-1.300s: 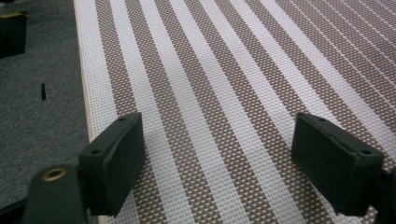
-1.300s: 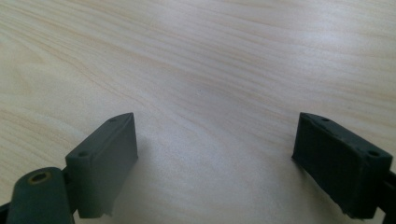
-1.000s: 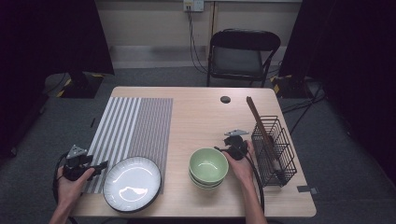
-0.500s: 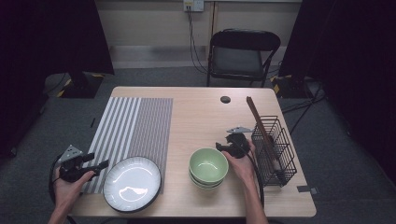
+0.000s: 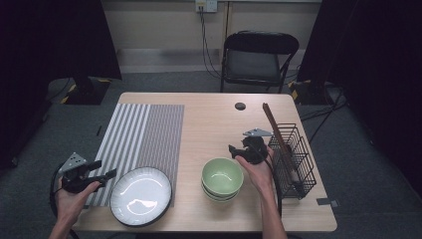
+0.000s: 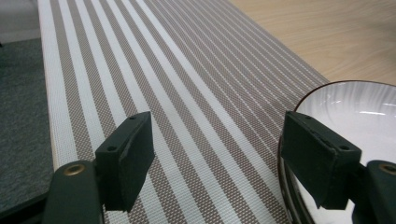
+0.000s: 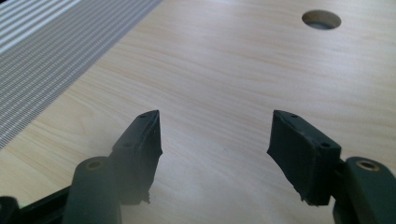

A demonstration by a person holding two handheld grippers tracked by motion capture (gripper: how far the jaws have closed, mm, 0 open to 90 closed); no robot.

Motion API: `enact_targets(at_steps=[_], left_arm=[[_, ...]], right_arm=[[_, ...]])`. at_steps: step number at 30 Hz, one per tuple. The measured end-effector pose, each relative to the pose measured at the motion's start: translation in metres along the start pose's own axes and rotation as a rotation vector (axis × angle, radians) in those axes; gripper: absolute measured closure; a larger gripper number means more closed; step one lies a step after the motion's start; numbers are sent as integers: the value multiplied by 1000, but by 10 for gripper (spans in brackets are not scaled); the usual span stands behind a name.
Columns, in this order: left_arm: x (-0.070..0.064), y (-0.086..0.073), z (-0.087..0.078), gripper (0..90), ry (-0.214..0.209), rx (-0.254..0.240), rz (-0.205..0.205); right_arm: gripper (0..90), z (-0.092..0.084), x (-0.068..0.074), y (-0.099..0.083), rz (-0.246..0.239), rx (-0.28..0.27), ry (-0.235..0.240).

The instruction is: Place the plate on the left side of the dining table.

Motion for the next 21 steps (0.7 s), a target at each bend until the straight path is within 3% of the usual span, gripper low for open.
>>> enact_targets(at_steps=[3, 5, 9, 21], left_arm=[[-2, 2, -1, 269, -14, -5, -10], [-3, 4, -1, 290, -46, -8, -25], [-5, 10, -3, 318, -61, -22, -7], [-16, 23, -2, 343, -83, -45, 31]], right_arm=[[345, -7, 6, 7, -10, -27, 20], [347, -11, 11, 13, -34, -42, 23], [350, -22, 22, 23, -40, -81, 56], [354, -31, 70, 42, -130, -105, 186]])
Point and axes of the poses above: each handheld gripper's, and its own axes: z roughly forward along the jaws, y roughly out of its top, x roughly to its left, the point moved 2 cm from there along z, roughly forward along the jaws, and after that the axes turned 5 degrees about z, right-handed, at the moved point
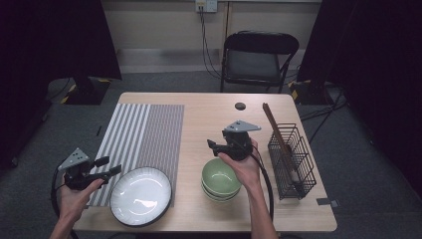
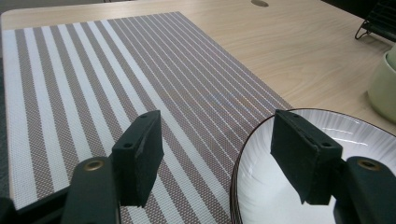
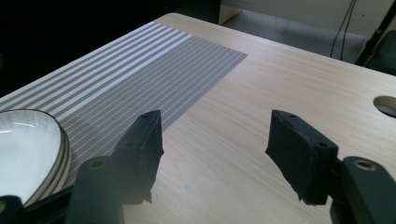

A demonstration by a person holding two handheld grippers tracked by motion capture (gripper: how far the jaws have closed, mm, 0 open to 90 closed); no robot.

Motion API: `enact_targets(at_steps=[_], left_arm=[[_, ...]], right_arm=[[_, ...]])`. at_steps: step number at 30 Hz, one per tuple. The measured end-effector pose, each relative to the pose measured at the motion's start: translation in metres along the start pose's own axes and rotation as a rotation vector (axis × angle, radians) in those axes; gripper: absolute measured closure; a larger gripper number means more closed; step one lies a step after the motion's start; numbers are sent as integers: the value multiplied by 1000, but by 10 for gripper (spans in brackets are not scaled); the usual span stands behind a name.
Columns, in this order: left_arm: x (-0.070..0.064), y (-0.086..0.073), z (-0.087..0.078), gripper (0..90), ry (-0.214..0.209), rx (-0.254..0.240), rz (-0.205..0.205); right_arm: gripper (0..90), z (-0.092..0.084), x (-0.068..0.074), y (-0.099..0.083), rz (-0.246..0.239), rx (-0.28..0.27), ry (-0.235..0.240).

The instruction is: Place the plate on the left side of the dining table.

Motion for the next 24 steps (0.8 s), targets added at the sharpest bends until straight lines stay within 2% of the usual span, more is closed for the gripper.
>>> enact_targets(at_steps=[7, 15, 18, 22, 24], left_arm=[[0, 1, 2, 356, -32, -8, -18], [2, 6, 3, 357, -32, -26, -29], [3, 5, 3, 375, -32, -18, -16], [2, 5, 2, 390, -50, -21, -24], [2, 5, 2, 390, -45, -16, -8]], right_arm=[[373, 9, 24, 14, -22, -12, 75], [417, 28, 56, 24, -51, -8, 160], [426, 34, 68, 27, -65, -4, 186], [435, 42, 81, 31, -71, -10, 231], [452, 48, 88, 32, -82, -3, 244]])
Point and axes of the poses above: each handheld gripper's, and its own axes: z roughly forward along the jaws, y roughly out of its top, x roughly to its left, the point moved 2 cm from there along z, roughly forward along the jaws, and after that the axes turned 5 degrees about z, right-handed, at the moved point
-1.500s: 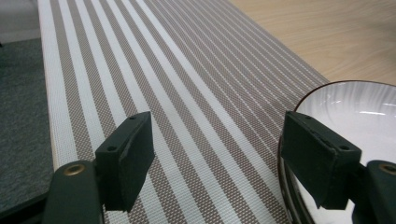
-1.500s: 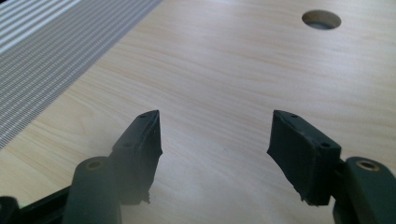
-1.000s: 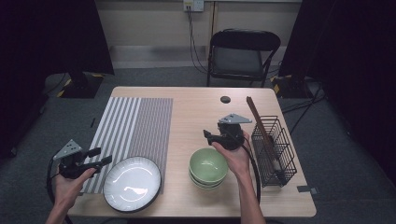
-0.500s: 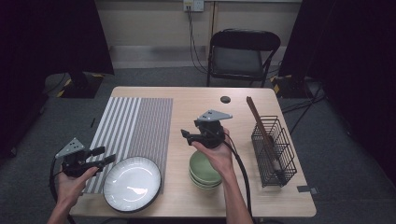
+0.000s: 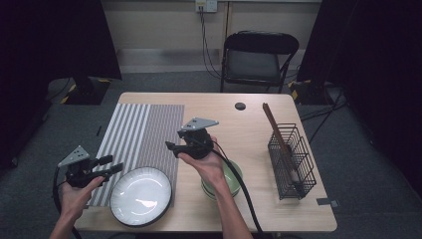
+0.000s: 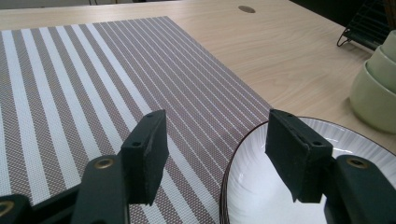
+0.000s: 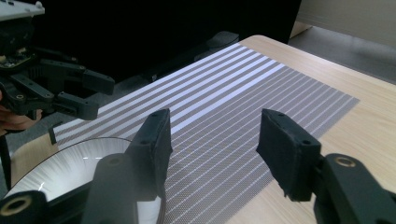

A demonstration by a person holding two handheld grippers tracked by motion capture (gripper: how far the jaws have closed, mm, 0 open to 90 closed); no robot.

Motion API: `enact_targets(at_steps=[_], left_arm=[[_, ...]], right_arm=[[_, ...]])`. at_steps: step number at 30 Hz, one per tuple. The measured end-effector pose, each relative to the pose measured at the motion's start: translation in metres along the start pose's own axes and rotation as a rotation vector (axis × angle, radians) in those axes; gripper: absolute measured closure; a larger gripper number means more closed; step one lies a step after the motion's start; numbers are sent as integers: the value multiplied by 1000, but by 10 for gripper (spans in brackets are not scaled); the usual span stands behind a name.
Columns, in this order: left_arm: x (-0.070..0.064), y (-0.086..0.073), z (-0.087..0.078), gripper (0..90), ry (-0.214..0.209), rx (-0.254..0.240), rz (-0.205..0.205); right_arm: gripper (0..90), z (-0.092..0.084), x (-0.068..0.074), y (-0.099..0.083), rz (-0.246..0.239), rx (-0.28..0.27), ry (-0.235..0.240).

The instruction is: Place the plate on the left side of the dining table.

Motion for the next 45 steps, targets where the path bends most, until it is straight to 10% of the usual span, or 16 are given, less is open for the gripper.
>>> enact_targets(at_steps=[17, 23, 45], left_arm=[[-1, -3, 4, 441, -43, 32, -1], [1, -13, 7, 477, -110, 26, -62], [2, -41, 13, 657, -101, 102, -78]], right_arm=[[537, 59, 40, -14, 5, 106, 140], [564, 71, 43, -32, 13, 150, 145], [798, 87, 30, -80, 82, 197, 84]])
Point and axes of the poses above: each handheld gripper's, and its own axes: z roughly forward along the jaws, y roughly out of its top, x roughly to its left, the point moved 2 cm from there along z, roughly forward along the jaws, and after that the axes turned 5 degrees about z, right-handed, at the moved point
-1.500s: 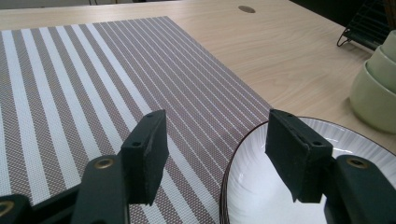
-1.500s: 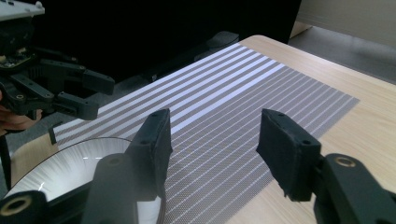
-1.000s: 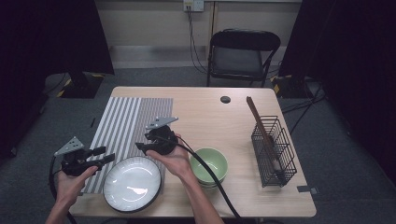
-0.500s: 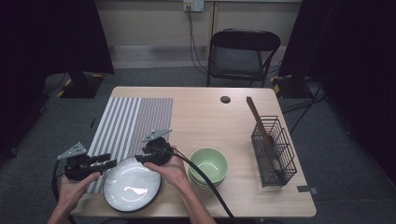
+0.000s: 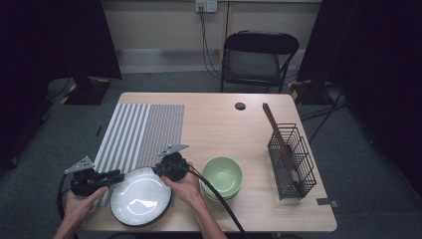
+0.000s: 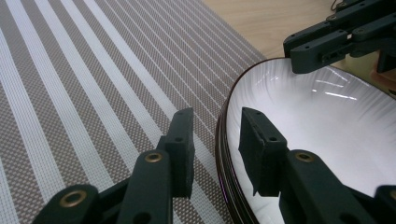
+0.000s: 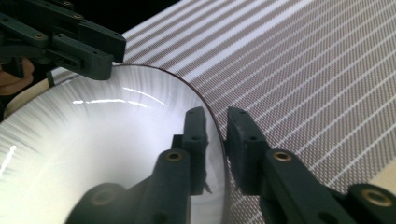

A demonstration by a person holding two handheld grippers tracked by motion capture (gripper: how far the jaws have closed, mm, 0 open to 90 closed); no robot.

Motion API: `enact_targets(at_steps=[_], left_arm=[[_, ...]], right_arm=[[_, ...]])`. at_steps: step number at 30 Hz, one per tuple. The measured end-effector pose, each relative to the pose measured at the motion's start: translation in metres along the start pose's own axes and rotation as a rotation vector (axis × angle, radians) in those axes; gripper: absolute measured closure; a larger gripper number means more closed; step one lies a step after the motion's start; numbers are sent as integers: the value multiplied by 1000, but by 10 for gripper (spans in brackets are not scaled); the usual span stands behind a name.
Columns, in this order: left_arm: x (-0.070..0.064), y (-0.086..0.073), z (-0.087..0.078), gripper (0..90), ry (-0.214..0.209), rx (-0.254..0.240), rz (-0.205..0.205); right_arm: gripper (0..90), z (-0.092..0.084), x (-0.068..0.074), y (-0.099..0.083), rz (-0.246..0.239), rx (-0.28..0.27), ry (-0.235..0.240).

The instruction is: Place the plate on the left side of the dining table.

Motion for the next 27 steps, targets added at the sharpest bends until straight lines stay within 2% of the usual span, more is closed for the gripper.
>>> enact_targets(at_steps=[4, 9, 11, 13, 17, 21, 23, 25, 27], left_arm=[[0, -2, 2, 712, -14, 10, 1], [-1, -3, 1, 829, -38, -3, 2], [1, -3, 1, 839, -50, -10, -8], [-1, -3, 1, 839, -41, -7, 9], [1, -3, 1, 841, -52, -11, -4], [0, -3, 1, 842, -39, -13, 19], [0, -3, 1, 845, -44, -15, -15], [1, -3, 0, 846, -49, -16, 7], [1, -3, -1, 849, -48, -24, 9]], right_arm=[[825, 2, -1, -4, 7, 11, -3], [838, 1, -2, -4, 14, 2, -2], [839, 1, -2, -4, 15, 3, 0], [841, 0, -2, -4, 16, 1, -1], [842, 0, -3, -4, 17, -2, 4], [842, 0, -4, -4, 25, 0, 10], [842, -1, -3, -5, 21, -3, 5], [869, -4, -3, -4, 23, -11, 2], [866, -5, -4, -4, 38, -17, 9]])
Point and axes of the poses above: each handheld gripper's, and its own axes: z roughly forward along the jaws, y roughly out of its top, x roughly to its left, the point moved 2 cm from there along z, roughly forward along the jaws, and after that the axes turned 5 degrees about z, right-handed, at the moved point
